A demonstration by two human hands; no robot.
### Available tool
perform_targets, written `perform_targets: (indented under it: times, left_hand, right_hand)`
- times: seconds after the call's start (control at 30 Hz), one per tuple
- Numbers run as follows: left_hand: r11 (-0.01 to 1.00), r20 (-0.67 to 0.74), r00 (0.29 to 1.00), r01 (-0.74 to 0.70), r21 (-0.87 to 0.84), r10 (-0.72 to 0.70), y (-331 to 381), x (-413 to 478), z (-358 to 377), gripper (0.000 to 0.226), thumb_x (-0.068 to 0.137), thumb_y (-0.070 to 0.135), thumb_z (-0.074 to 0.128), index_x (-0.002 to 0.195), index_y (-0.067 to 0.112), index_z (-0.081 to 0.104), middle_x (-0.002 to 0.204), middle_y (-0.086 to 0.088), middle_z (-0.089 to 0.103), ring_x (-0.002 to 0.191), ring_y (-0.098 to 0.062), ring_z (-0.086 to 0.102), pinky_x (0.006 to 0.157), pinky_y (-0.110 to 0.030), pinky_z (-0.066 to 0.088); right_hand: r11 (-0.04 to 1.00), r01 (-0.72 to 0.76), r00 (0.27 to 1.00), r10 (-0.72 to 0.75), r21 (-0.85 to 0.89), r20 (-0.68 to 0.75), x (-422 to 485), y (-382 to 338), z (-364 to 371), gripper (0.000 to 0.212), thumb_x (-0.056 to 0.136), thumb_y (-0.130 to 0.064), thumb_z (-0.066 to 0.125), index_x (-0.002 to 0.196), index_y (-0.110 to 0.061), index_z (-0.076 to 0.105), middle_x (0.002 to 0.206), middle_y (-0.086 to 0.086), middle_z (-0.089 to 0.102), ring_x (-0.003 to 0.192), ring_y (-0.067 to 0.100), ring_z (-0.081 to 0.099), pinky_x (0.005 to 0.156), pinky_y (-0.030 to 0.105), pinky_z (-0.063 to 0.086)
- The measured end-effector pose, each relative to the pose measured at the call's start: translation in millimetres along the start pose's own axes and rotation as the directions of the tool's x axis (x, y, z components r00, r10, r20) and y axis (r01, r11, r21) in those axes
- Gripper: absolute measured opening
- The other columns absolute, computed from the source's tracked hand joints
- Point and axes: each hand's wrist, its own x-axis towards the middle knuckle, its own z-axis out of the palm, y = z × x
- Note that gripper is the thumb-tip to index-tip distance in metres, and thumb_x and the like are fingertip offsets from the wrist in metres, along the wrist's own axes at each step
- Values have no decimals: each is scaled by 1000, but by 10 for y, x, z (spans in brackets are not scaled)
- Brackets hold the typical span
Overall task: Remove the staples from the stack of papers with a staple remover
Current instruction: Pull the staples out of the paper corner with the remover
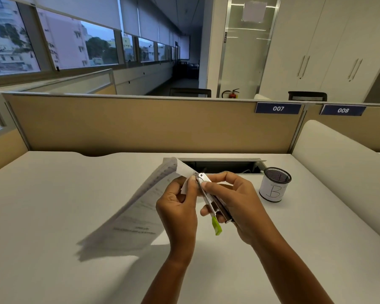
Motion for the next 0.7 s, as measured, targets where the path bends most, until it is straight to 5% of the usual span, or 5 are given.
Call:
perform_targets:
  times: [0.3,0.7]
  left_hand:
    - [999,95,995,-10,39,6,-49,-5,-41,11,75,8,62,83,1,65,78,-3,66,66,-9,62,63,-4,48]
    - [995,62,997,-43,88,38,-126,-31,-53,19,73,10,64,89,1,65,83,0,64,69,-7,60,62,3,45]
  right_hand:
    - [999,-34,999,34,1,0,14,-14,-61,3,85,-15,59,83,-13,59,53,-5,69,38,12,63,33,13,43]
    - [980,-85,996,91,180,-23,1,139,39,15,87,-14,55,95,-3,60,51,-3,67,38,13,60,38,18,46]
